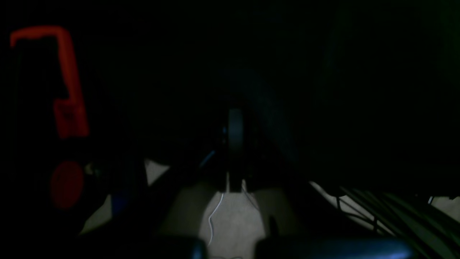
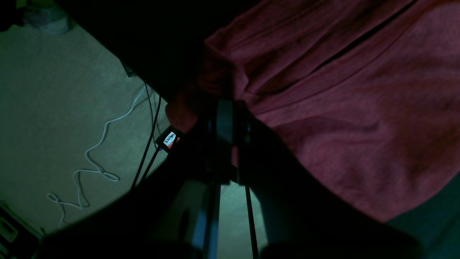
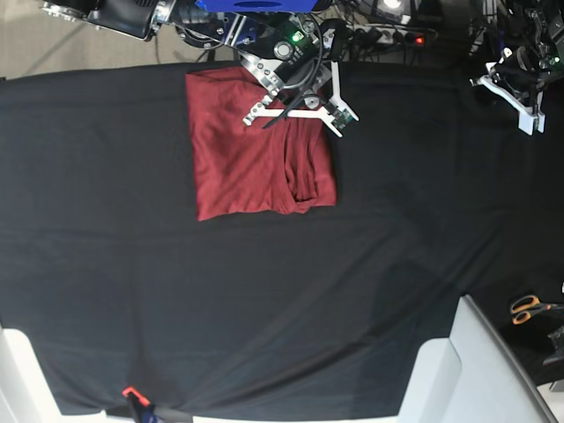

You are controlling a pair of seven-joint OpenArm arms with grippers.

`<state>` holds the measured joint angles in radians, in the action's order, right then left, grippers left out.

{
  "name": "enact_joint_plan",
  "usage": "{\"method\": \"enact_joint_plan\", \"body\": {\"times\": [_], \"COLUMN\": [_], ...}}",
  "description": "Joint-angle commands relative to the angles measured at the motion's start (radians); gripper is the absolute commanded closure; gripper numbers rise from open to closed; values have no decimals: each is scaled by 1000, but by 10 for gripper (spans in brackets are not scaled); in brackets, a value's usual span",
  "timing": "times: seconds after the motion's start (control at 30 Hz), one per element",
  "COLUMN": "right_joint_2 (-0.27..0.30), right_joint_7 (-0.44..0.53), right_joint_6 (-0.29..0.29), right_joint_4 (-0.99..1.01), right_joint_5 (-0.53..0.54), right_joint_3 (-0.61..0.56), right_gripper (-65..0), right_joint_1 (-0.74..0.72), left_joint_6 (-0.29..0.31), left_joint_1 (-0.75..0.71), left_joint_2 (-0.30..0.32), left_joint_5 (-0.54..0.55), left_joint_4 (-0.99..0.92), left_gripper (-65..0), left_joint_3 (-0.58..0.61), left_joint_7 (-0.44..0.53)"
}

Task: Fold the T-shirt properly
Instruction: 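Move the right gripper to the shirt's collar end and press it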

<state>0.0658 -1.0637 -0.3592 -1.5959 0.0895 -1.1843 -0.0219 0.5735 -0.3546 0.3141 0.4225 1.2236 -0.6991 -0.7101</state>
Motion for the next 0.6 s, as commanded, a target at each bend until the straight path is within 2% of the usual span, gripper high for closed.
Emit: {"method": "enact_joint_plan", "body": {"times": [0.0, 0.1, 0.23, 0.57], "right_joint_2": [-7, 1, 22, 30], "right_joint_7": [3, 3, 1, 0], "right_joint_6": [1, 1, 1, 4], "right_joint_4": [-27, -56, -90, -105], "right_joint_5": [20, 71, 75, 111], "right_joint_3": [2, 2, 2, -3], "right_gripper": [-2, -2, -2, -2], "right_joint_1": [-10, -10, -8, -10], "left_joint_6": [1, 1, 1, 1], "left_joint_1": [-1, 9, 12, 13], "left_joint_2": [18, 18, 18, 18], "left_joint_5": [8, 8, 8, 8], "left_joint_4": [11, 11, 11, 15], "left_gripper": [0, 0, 0, 0], "left_joint_3": [-4, -4, -4, -4], "left_joint_7": [10, 10, 10, 10]}}
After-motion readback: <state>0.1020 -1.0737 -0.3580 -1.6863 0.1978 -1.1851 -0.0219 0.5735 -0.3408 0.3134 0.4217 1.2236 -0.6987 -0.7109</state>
